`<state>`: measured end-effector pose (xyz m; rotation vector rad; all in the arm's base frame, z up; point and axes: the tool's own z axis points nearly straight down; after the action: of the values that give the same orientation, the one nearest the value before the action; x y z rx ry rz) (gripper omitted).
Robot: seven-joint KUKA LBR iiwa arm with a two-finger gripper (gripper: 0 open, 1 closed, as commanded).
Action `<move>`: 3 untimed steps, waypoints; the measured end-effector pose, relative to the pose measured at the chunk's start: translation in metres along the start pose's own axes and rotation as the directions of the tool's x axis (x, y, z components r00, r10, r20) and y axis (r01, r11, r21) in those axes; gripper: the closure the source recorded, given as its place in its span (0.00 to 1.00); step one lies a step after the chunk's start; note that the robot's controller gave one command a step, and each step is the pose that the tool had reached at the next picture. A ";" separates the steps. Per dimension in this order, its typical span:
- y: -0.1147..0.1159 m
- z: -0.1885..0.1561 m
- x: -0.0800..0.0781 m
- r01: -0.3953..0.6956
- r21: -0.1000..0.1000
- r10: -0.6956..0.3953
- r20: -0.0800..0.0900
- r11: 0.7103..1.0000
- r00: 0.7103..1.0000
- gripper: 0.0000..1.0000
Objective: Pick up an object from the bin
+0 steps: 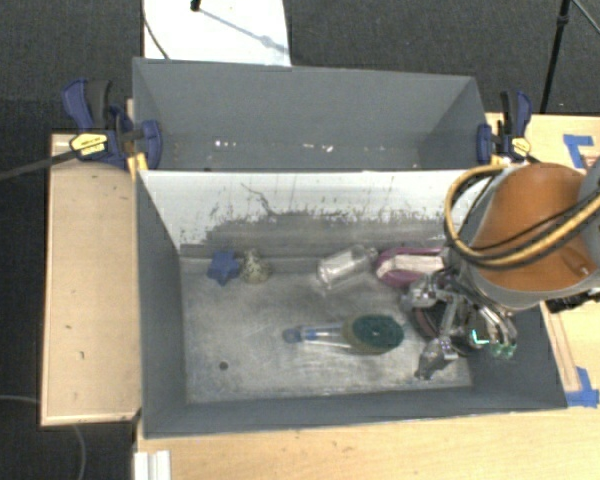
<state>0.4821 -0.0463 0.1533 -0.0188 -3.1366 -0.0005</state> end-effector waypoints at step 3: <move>0.074 -0.039 -0.042 0.256 0.004 -0.256 0.015 0.967 0.967 1.00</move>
Offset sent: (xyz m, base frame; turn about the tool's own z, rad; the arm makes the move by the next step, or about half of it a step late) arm 0.0315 0.0853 -0.0833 -0.2295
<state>0.5248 0.0267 0.1924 0.3882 -3.1281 0.0014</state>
